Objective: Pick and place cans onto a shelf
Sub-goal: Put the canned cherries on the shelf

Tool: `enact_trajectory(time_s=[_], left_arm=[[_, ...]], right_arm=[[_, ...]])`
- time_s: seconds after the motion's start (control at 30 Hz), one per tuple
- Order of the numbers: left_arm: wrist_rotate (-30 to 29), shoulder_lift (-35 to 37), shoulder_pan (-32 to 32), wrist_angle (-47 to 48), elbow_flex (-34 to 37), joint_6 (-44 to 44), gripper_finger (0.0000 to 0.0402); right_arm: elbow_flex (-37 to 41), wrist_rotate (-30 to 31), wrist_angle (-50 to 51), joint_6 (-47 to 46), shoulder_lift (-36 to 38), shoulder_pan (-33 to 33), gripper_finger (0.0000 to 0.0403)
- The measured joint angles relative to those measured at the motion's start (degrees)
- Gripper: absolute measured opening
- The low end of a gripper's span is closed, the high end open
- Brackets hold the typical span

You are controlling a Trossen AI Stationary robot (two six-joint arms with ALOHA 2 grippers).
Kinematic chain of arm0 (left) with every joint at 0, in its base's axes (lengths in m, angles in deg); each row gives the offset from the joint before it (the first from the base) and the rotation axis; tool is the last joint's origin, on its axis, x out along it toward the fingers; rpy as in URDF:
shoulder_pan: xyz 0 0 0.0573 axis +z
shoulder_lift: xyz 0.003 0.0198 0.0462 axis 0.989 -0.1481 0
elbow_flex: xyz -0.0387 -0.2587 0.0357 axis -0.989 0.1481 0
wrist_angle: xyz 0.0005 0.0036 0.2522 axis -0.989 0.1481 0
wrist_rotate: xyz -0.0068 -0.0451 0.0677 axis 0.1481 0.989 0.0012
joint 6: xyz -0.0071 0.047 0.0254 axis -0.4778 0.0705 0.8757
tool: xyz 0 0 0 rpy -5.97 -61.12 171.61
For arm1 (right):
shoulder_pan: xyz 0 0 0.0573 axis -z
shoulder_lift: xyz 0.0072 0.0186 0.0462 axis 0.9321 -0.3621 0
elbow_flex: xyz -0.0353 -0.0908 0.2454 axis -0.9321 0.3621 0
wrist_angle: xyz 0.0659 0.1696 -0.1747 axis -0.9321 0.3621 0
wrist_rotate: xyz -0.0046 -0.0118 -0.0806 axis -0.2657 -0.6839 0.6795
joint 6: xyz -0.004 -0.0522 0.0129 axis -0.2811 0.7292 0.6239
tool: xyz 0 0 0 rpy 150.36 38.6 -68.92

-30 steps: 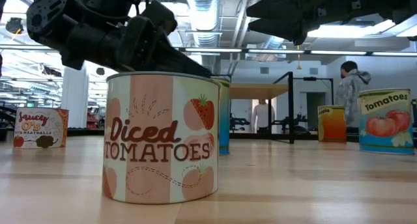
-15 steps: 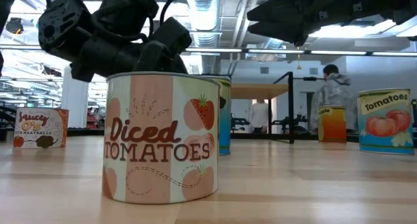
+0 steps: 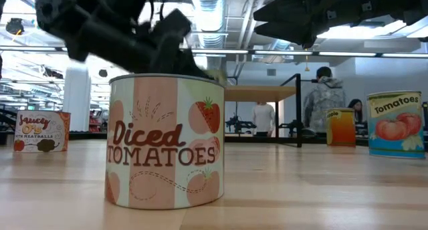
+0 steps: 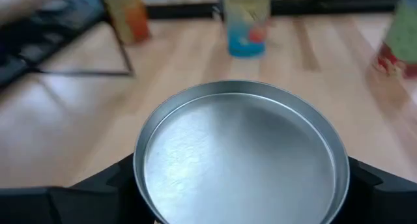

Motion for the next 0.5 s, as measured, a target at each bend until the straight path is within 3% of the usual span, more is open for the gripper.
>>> enact_trajectory(time_s=[0.27,0.4,0.5], left_arm=[[-8.8,12.8,-1.3,9.0,0.0,-0.5,0.0282],[-12.8,18.2,0.2,10.9,-0.5,-1.2,0.0287],[-14.7,21.7,2.2,17.6,-3.5,-1.1,0.0287]], right_arm=[[0.0,0.1,-0.2,-1.3,0.7,0.0,0.0255],[0.0,0.2,-0.1,-2.6,1.9,-0.3,0.0255],[0.0,0.1,1.2,-2.7,2.9,-0.7,0.0255]])
